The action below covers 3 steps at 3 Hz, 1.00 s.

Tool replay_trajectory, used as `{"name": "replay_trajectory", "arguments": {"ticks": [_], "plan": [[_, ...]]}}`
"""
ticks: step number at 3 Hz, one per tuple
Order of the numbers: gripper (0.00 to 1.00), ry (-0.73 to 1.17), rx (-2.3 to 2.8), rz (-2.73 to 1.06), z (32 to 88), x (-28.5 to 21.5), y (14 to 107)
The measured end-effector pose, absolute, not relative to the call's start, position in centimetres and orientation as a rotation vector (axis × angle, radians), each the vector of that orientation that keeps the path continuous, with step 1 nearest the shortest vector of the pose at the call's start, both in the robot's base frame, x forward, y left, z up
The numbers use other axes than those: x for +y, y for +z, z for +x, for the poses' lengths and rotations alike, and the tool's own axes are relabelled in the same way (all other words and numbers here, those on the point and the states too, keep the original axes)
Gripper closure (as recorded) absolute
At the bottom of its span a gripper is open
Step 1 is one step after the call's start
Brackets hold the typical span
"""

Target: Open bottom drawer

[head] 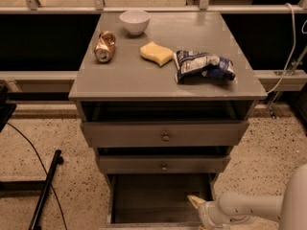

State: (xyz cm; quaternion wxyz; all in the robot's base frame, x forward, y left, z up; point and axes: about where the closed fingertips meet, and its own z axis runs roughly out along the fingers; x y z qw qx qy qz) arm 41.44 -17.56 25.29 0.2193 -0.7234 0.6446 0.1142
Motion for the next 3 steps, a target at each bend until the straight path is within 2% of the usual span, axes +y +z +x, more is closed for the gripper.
{"name": "replay_trajectory", "arguments": {"ticks": [1, 2, 3], "plan": [[0.15, 0.292, 1.816, -1.971, 42.6, -18.6, 25.5], [0.45, 0.259, 1.876, -1.923, 45.5, -20.2, 24.1], [0.69, 0.243, 1.898, -1.915, 47.7, -20.5, 23.0]]}}
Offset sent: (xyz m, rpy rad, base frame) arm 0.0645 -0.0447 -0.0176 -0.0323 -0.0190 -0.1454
